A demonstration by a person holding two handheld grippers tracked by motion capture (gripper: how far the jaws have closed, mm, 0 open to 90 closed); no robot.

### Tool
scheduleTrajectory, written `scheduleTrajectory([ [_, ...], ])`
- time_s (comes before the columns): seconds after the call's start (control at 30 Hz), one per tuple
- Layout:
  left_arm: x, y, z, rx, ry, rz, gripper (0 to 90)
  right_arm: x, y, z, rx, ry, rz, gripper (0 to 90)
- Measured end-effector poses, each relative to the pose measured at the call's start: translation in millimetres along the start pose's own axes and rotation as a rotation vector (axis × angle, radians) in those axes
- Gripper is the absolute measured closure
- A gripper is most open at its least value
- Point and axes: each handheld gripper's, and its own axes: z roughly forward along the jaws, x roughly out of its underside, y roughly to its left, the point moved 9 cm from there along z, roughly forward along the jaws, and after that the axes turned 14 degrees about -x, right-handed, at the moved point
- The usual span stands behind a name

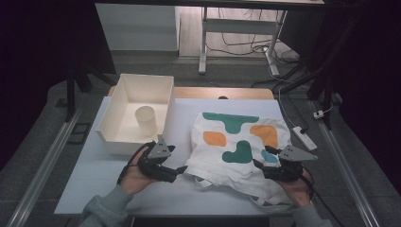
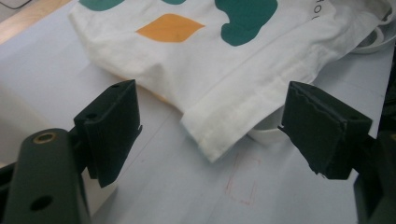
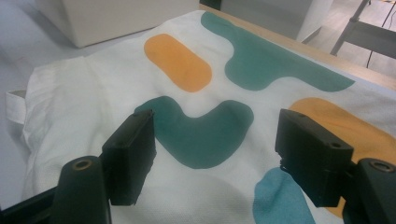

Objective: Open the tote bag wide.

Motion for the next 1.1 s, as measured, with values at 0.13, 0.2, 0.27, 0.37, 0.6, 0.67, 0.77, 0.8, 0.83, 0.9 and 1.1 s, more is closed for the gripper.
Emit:
scheduleTrajectory([
  [0.13,-8.3,-3.9,8.3,0.017,0.002,0.004,20.1,-0.4,-0.2,-0.3,0.002,-0.001,0.001,28.8],
  [0.2,-12.0,-5.9,11.6,0.026,0.003,0.008,20.2,-0.8,-0.1,-0.6,0.002,-0.002,0.000,28.9],
  [0.27,-16.7,-7.7,16.3,0.032,0.008,0.014,20.3,-2.1,0.0,-1.2,0.003,-0.006,-0.001,28.9],
  [0.37,-23.0,-9.9,23.4,0.042,0.013,0.020,20.3,-2.3,0.1,-1.2,0.002,-0.006,-0.003,28.8],
  [0.6,-32.7,-17.2,39.6,0.070,0.030,0.046,20.4,-1.1,-0.2,-0.6,0.002,0.002,-0.004,28.8],
  [0.67,-32.2,-20.0,42.7,0.079,0.033,0.060,20.7,-2.3,0.2,-1.2,0.003,-0.003,-0.005,28.9],
  [0.77,-27.7,-22.1,46.2,0.084,0.050,0.084,20.7,-3.3,0.5,-1.2,0.001,-0.009,-0.001,28.9],
  [0.8,-26.0,-21.9,47.0,0.088,0.054,0.084,20.8,-3.2,0.5,-0.9,-0.001,-0.009,-0.002,28.9],
  [0.83,-24.3,-21.7,48.0,0.091,0.058,0.080,21.0,-2.6,0.6,-0.4,-0.002,-0.004,-0.004,28.9],
  [0.9,-21.0,-21.2,49.4,0.092,0.070,0.080,21.1,-1.4,0.6,0.7,-0.004,-0.001,-0.004,28.9],
  [1.1,-16.2,-30.7,51.5,0.111,0.080,0.097,21.7,-1.0,2.6,2.6,-0.010,0.006,-0.008,28.9],
])
